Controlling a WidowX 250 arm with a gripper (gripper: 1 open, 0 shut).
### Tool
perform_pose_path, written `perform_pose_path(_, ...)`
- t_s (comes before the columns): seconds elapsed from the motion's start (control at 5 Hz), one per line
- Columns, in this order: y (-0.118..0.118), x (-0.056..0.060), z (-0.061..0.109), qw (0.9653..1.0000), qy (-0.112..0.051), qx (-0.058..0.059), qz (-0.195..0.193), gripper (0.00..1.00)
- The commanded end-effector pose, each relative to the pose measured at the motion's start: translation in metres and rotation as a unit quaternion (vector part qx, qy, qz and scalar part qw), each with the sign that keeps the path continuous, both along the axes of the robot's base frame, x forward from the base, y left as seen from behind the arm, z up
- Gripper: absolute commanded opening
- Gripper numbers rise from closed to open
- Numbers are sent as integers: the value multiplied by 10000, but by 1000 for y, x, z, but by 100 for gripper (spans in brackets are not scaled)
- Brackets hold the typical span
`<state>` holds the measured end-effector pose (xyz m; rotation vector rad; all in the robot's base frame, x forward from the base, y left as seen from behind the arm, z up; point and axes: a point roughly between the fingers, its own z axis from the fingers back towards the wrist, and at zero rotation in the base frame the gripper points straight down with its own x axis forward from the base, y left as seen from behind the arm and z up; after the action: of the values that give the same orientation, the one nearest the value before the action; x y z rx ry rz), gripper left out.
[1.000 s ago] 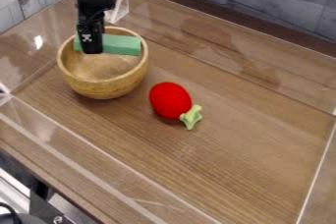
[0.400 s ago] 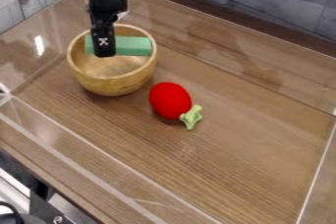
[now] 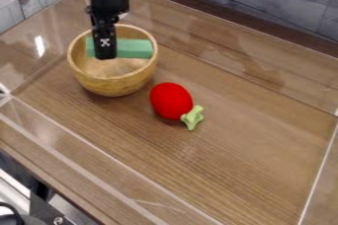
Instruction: Remove the green stick from the brown bowl and put it on the table
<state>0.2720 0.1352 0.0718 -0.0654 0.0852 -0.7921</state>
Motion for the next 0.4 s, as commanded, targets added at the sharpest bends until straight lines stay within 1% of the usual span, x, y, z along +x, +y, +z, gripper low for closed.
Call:
perform_pose_path(0.0, 2, 14, 21, 9987, -418, 194, -210, 0)
perform_pose_path(0.2, 2, 16, 22, 9986, -410, 190, -258, 0)
